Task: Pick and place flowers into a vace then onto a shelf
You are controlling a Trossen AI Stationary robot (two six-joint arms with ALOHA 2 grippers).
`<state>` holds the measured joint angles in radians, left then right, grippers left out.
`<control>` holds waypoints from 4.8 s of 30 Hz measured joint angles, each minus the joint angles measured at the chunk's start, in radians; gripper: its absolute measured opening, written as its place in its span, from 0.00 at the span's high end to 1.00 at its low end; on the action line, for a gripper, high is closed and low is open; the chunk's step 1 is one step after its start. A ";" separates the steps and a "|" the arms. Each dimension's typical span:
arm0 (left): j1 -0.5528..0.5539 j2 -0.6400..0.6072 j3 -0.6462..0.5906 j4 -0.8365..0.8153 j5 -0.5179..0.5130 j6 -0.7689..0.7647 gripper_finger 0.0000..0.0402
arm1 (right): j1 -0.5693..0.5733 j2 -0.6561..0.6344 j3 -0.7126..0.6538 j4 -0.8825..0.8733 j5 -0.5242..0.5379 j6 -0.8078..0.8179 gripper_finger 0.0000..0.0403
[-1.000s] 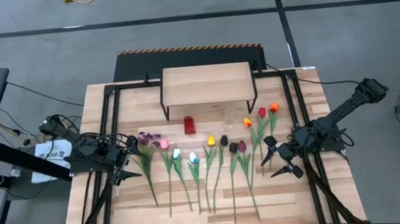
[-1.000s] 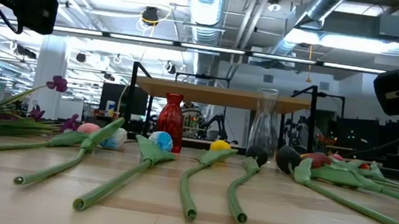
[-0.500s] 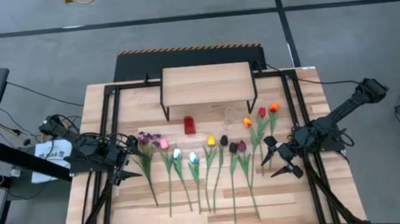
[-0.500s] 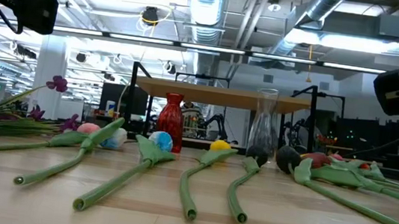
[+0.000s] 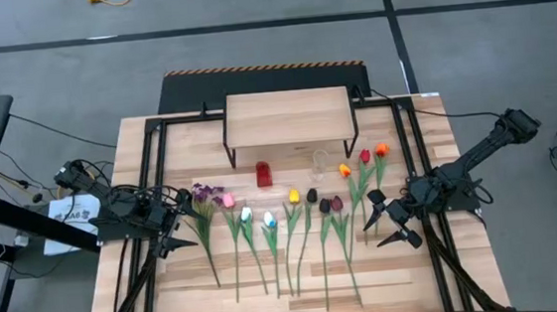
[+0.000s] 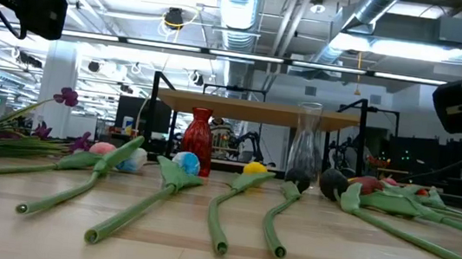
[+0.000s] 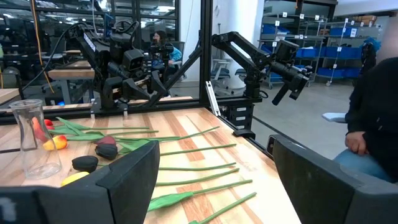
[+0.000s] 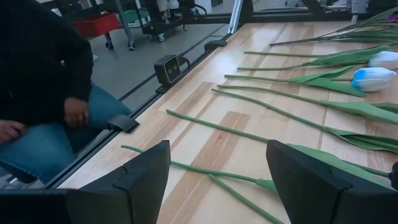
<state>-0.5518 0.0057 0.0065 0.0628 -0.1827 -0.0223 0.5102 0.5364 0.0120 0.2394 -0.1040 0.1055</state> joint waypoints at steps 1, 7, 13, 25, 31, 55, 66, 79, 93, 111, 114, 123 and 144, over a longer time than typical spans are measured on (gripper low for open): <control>0.000 0.000 0.000 0.000 0.000 0.000 0.25 | 0.000 0.000 0.000 0.000 0.000 0.000 0.35; 0.000 0.000 0.000 0.000 0.000 0.000 0.25 | 0.000 0.000 0.000 0.000 0.000 0.000 0.35; 0.000 0.000 0.000 0.000 0.000 0.000 0.25 | 0.000 0.000 0.000 0.000 0.000 0.000 0.35; 0.000 0.000 0.000 0.000 0.000 0.000 0.25 | 0.000 0.000 0.000 0.000 0.000 0.000 0.35; 0.000 0.000 0.000 0.000 0.000 0.000 0.25 | 0.000 0.000 0.000 0.000 0.000 0.000 0.35; 0.000 0.000 0.000 0.000 0.000 0.000 0.25 | -0.002 0.000 0.000 0.309 0.003 0.028 0.35; 0.000 0.000 0.000 0.000 0.000 0.000 0.25 | 0.000 0.000 0.000 0.797 0.001 -0.194 0.35; 0.000 0.000 0.000 0.000 0.000 0.000 0.25 | 0.000 0.000 0.000 0.816 0.006 -0.427 0.35; 0.000 0.000 0.000 0.000 0.000 0.000 0.25 | -0.017 0.004 0.051 0.705 0.428 -0.387 0.35; 0.000 0.000 0.000 0.000 0.000 0.000 0.25 | -0.028 0.060 0.520 -0.360 0.863 0.136 0.35; 0.000 0.000 0.000 0.000 0.000 0.000 0.25 | -0.028 0.060 0.521 -0.442 0.856 0.223 0.35; 0.000 0.000 0.000 0.000 0.000 0.000 0.25 | -0.028 0.095 0.522 -0.623 0.867 0.475 0.35; 0.000 0.000 0.000 0.000 0.000 0.000 0.25 | -0.028 0.383 0.522 -0.699 0.624 0.813 0.35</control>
<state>-0.5521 0.0059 0.0063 0.0628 -0.1825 -0.0219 0.4820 0.9189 0.5339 -0.4597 0.5199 0.9180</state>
